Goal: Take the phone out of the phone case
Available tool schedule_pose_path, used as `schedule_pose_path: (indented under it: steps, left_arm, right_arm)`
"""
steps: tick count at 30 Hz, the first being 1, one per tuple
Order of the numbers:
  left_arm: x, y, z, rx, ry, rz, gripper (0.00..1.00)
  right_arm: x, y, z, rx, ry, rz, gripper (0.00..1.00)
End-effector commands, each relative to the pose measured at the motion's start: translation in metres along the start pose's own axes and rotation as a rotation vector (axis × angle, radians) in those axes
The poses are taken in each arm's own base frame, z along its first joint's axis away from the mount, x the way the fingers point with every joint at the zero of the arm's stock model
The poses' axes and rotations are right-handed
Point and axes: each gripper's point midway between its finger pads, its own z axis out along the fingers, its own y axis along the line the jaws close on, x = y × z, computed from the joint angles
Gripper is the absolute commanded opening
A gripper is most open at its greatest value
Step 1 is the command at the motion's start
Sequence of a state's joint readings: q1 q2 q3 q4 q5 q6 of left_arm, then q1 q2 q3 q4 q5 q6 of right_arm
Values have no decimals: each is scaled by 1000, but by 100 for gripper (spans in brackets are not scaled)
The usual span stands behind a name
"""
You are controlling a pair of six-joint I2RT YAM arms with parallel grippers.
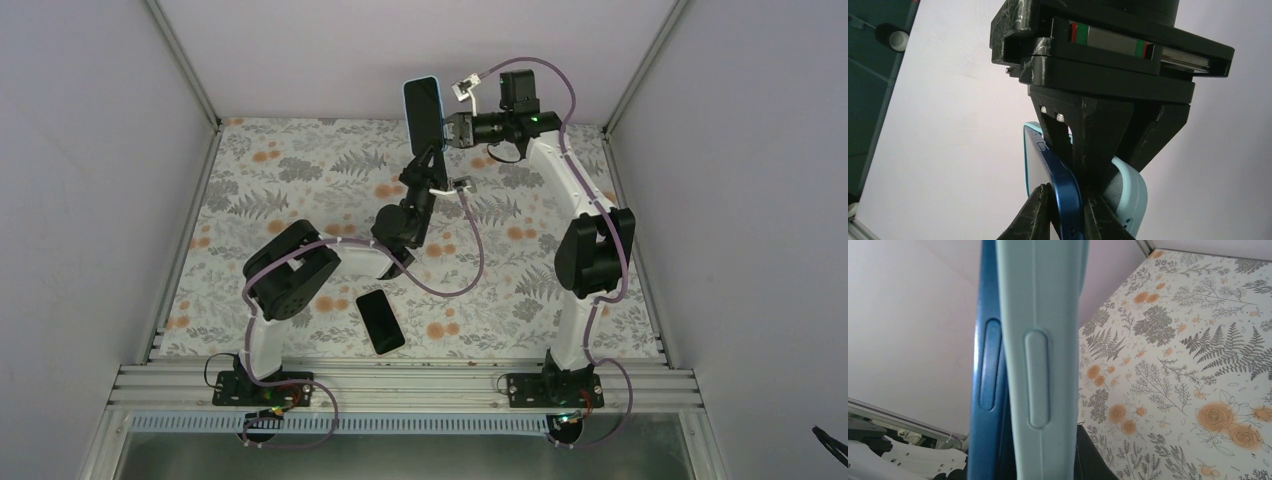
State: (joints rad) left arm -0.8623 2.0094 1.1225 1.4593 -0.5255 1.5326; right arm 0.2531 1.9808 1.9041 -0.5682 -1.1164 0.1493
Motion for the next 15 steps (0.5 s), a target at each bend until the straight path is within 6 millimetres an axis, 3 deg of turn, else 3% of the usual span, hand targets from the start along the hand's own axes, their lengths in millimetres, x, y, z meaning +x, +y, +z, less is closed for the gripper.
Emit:
schedule_pose_path:
  steps: [1,15]
  left_arm:
    - [32,145,-1,-397,117,-207,2]
    - [32,135,3,-283,146,-201,2]
  right_arm:
    - [34,-56,-11,158,57,102,3]
    - [34,-86,-22,272,42,119,3]
